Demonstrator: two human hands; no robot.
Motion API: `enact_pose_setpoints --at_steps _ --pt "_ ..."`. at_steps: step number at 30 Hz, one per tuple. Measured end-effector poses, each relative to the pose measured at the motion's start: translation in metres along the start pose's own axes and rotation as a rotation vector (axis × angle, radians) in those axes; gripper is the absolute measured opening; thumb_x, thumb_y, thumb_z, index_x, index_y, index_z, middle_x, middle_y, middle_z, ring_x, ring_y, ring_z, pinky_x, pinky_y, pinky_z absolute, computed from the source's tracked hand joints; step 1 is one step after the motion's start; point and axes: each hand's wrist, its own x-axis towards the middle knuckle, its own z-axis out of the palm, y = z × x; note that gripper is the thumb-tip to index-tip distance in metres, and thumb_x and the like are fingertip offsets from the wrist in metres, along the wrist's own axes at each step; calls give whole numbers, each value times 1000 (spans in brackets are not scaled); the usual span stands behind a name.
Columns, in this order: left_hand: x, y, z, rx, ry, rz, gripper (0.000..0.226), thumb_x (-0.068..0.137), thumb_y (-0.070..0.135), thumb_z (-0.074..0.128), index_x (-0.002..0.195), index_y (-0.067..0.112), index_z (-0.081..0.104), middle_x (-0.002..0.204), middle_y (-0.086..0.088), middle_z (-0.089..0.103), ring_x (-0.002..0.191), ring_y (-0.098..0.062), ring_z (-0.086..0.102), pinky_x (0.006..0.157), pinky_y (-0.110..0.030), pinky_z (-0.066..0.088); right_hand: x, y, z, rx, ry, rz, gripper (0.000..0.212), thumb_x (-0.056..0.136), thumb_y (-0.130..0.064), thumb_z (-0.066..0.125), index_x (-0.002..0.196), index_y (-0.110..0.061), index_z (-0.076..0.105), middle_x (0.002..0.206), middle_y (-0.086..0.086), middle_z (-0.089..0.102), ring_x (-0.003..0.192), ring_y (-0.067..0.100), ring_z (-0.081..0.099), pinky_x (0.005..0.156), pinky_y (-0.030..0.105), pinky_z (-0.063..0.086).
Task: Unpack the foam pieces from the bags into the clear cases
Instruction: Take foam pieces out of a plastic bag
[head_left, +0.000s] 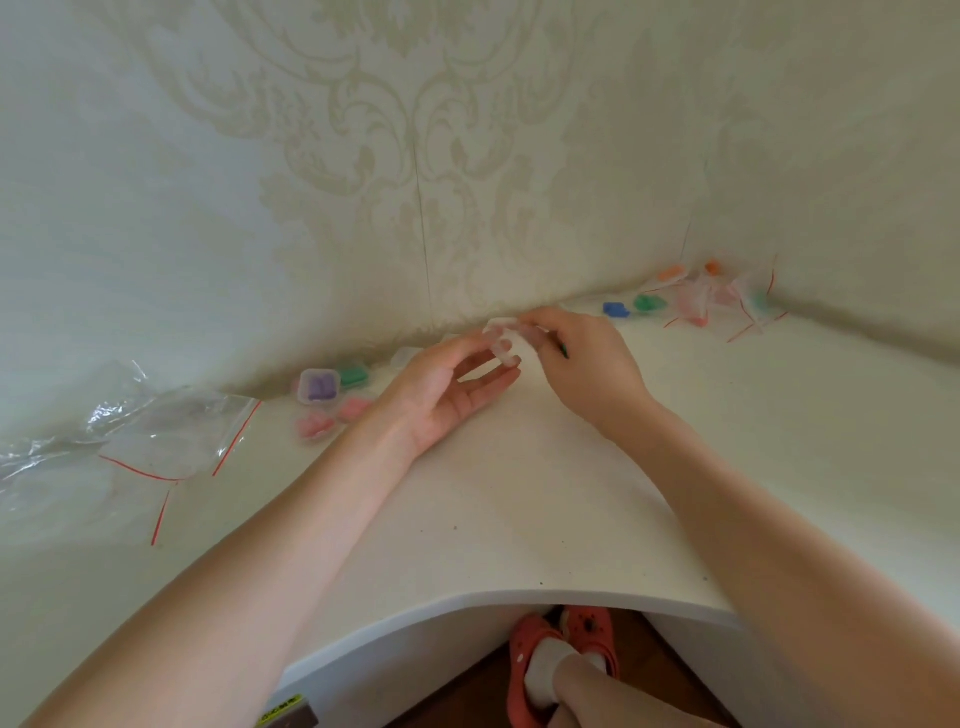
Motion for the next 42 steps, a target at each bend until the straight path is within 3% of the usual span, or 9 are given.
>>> enact_pose_setpoints --at_steps 8,12,15,18,22,27,33,36,42 --pt "-12 -4 11 100 -237 -172 32 70 10 64 100 0 64 96 -16 70 83 -24 69 80 -33 57 6 3 -4 312 86 184 22 97 -20 45 87 -19 65 77 -16 61 59 -2 51 56 12 37" --pt "-4 -5 5 16 -124 -114 34 76 5 65 109 1 58 91 -16 71 84 -24 70 79 -32 58 12 -6 -8 757 53 501 21 94 -13 34 95 -14 55 69 -1 50 55 10 40 49 20 31" --pt "1 -4 -1 -49 -76 -70 26 77 1 65 102 2 57 84 -14 71 83 -23 70 84 -33 56 14 -10 -11 1020 -17 539 23 91 3 33 101 -11 47 77 6 51 56 11 35 47 20 30" --pt "4 -4 -3 -52 -85 -81 20 74 0 65 93 -1 64 89 -14 70 88 -22 69 88 -33 54 6 -8 -7 936 -125 392 21 95 -1 48 112 -11 42 87 6 62 52 5 45 55 18 37" --pt "1 -6 0 -32 -132 -103 13 68 1 63 71 3 75 89 -14 71 85 -21 70 85 -30 55 4 -10 -4 763 -127 197 10 93 -5 56 97 -11 49 94 13 70 56 0 58 56 13 40" --pt "-1 -5 0 -94 -143 -107 19 77 -1 58 92 -5 68 99 -17 70 89 -22 71 87 -32 54 3 -7 0 585 -114 67 16 91 0 56 86 -14 50 103 13 70 87 7 68 69 16 53" --pt "-1 -5 0 -81 -99 -117 13 92 3 49 93 0 62 81 -11 72 75 -16 71 83 -29 55 0 -5 5 271 -152 -64 18 94 -10 52 111 -16 53 116 3 61 108 2 49 77 -1 37" --pt "0 -6 2 -44 -70 -118 10 92 8 53 90 5 62 76 -7 71 67 -11 69 77 -26 56 -1 -2 9 140 -188 -109 31 95 -9 47 122 -23 50 116 1 57 102 1 33 80 -2 31" --pt "0 -5 2 -76 18 -116 15 89 -1 49 80 4 60 68 -9 70 59 -13 68 69 -26 57 -2 -10 9 300 -234 -144 38 93 3 45 122 -22 50 125 -15 54 120 -9 37 90 -3 26"
